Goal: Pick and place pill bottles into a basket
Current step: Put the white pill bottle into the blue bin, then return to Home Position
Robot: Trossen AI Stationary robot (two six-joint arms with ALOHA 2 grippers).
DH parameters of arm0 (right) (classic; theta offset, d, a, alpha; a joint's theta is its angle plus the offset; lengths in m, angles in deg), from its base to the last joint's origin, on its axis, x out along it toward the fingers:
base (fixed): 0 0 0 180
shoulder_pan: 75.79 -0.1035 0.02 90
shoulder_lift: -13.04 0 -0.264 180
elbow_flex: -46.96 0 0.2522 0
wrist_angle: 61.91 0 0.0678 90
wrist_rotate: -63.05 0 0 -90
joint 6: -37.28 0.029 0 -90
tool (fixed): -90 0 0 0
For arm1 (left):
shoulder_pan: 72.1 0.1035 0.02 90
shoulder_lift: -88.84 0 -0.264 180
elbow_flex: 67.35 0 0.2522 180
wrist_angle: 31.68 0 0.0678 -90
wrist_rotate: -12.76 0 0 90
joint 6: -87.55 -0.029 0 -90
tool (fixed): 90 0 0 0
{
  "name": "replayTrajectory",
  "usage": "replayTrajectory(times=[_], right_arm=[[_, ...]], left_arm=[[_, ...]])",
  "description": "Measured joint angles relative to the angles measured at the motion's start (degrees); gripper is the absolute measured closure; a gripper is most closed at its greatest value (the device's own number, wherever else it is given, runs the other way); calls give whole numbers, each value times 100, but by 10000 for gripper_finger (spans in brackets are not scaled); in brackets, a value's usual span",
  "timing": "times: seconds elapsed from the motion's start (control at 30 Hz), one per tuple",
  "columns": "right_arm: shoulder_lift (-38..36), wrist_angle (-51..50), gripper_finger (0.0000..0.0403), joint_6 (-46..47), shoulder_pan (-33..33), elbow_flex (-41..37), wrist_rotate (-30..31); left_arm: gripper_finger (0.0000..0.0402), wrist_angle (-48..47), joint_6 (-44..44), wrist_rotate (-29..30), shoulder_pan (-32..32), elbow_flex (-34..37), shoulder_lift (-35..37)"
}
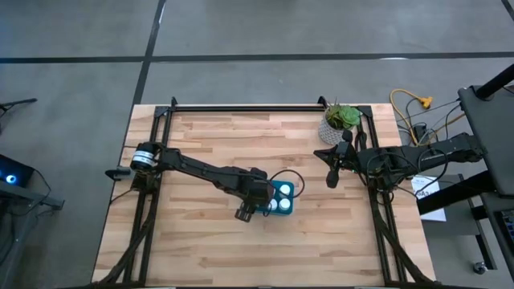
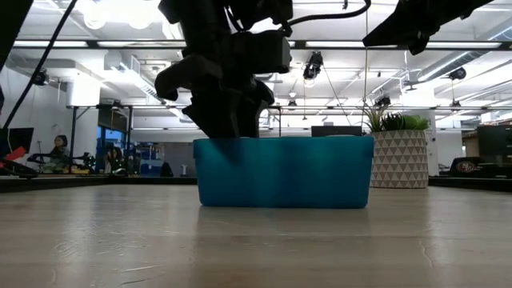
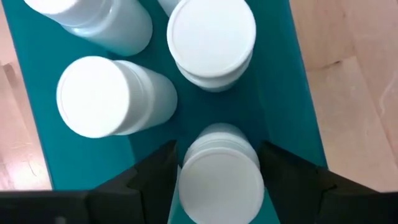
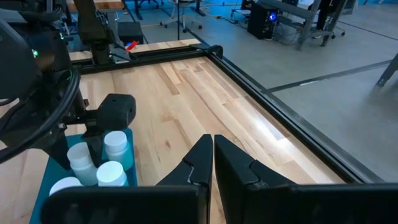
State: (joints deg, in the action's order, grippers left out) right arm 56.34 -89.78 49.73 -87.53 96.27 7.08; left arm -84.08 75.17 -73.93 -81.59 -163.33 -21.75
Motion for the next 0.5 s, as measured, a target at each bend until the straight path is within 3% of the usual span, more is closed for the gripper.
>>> replayTrajectory(times=[0.5], right_arm=[[2, -2, 394, -37, -1, 0, -3]], left_arm=[[195, -373, 10, 1, -5, -521, 215]])
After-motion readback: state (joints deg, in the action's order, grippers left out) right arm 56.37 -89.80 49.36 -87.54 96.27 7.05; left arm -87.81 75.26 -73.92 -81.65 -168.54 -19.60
